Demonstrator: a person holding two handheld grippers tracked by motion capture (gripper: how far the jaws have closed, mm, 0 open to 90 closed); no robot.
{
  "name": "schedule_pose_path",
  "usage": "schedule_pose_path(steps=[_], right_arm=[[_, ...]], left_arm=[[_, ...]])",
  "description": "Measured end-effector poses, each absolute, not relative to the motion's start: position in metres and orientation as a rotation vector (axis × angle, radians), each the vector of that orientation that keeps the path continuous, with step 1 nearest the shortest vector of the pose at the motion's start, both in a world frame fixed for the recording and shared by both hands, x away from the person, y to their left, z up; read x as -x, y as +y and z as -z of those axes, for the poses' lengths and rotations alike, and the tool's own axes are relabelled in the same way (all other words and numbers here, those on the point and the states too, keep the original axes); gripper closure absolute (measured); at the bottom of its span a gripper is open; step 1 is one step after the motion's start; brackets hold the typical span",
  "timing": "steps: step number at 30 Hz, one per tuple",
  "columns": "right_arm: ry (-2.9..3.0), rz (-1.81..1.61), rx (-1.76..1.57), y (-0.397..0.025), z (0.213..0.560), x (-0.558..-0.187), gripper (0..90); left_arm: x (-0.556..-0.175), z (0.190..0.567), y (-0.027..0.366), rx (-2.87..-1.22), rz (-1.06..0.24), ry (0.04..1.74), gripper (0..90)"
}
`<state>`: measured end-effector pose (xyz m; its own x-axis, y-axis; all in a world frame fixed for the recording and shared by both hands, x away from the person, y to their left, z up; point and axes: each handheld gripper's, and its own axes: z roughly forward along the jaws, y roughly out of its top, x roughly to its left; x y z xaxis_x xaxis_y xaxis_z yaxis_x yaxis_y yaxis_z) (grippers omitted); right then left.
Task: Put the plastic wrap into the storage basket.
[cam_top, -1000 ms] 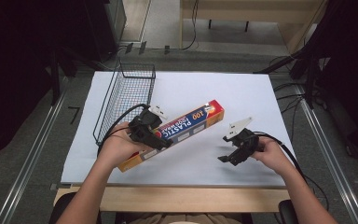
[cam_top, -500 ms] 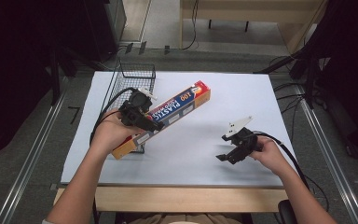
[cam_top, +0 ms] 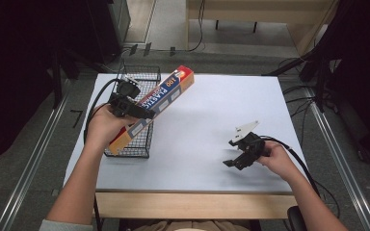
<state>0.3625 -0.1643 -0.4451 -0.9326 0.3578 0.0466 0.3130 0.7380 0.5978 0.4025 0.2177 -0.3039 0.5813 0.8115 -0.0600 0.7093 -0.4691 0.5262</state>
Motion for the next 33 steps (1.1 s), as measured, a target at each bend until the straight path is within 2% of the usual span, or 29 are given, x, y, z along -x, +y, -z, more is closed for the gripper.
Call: schedule_pose_path(steps=[10, 13, 19, 23, 33], right_arm=[[2.867, -0.955, -0.552, -0.164, 0.446, -0.362, 19.3], [2.867, -0.955, -0.553, -0.164, 0.446, -0.362, 19.3], [2.871, -0.946, -0.545, -0.163, 0.446, -0.362, 19.3], [2.873, -0.946, -0.546, -0.163, 0.446, -0.362, 19.3], [2.864, -0.969, -0.556, -0.163, 0.444, -0.362, 19.3]], left_arm=[[-0.423, 0.309, 0.235, -2.204, -0.340, 1.464, 39.9], [-0.429, 0.311, 0.239, -2.166, -0.391, 1.500, 39.9], [-0.440, 0.318, 0.253, -2.120, -0.358, 1.575, 39.9], [-0.443, 0.322, 0.256, -2.117, -0.417, 1.611, 39.9], [-0.453, 0.336, 0.263, -2.089, -0.388, 1.675, 39.9]])
